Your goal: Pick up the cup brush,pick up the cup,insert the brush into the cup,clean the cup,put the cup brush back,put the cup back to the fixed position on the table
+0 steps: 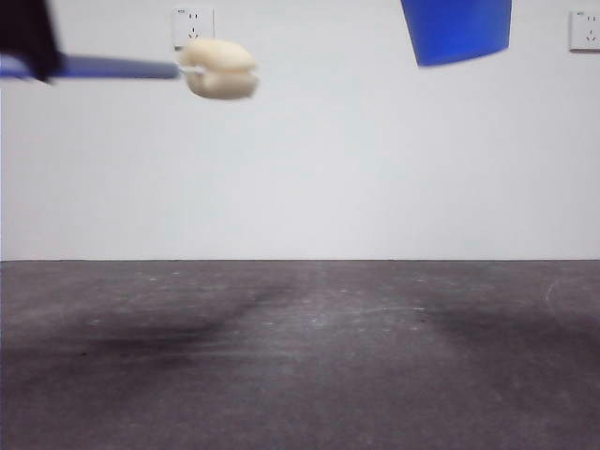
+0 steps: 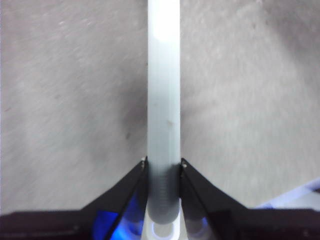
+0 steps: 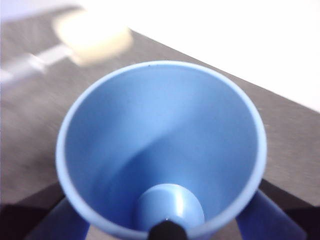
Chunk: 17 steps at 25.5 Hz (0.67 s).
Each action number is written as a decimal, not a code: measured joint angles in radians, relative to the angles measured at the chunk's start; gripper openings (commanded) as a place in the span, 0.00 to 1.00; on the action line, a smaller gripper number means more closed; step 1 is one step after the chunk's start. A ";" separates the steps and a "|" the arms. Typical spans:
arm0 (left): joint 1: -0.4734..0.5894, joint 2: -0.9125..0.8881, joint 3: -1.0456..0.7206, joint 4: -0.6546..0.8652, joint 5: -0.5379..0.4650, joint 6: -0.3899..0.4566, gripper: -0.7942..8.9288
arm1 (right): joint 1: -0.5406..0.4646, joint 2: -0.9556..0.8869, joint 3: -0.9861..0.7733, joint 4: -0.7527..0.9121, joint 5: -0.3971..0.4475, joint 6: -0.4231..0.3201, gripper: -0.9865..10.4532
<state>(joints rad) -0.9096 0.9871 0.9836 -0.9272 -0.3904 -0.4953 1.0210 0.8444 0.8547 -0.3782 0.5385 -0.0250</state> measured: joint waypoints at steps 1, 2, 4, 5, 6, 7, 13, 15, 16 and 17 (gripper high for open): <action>0.010 0.034 0.000 0.029 0.000 -0.004 0.07 | 0.000 -0.018 0.000 0.000 -0.014 0.015 0.08; 0.019 0.066 0.000 0.053 0.000 -0.008 0.07 | 0.000 -0.031 0.000 0.001 -0.021 0.026 0.08; 0.042 0.146 0.000 0.116 0.001 -0.014 0.07 | 0.000 -0.059 0.000 0.000 -0.035 0.042 0.08; 0.053 0.181 0.000 0.146 0.003 -0.015 0.07 | 0.000 -0.070 0.000 -0.002 -0.037 0.045 0.08; 0.066 0.220 0.000 0.184 0.010 -0.016 0.07 | 0.000 -0.082 0.000 -0.006 -0.040 0.049 0.08; 0.079 0.257 0.000 0.225 0.022 -0.020 0.07 | 0.000 -0.093 0.000 -0.011 -0.041 0.053 0.08; 0.154 0.412 0.000 0.438 0.114 -0.050 0.07 | 0.000 -0.140 0.000 -0.053 -0.041 0.063 0.08; 0.175 0.453 0.000 0.454 0.116 -0.064 0.07 | 0.000 -0.148 0.000 -0.062 -0.041 0.064 0.08; 0.185 0.472 0.000 0.456 0.117 -0.068 0.07 | 0.000 -0.150 0.000 -0.065 -0.041 0.064 0.08; 0.196 0.496 0.000 0.459 0.119 -0.075 0.07 | 0.000 -0.152 0.000 -0.067 -0.041 0.065 0.08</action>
<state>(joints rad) -0.7135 1.4826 0.9836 -0.4679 -0.2714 -0.5705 1.0210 0.6922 0.8547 -0.4454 0.4973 0.0402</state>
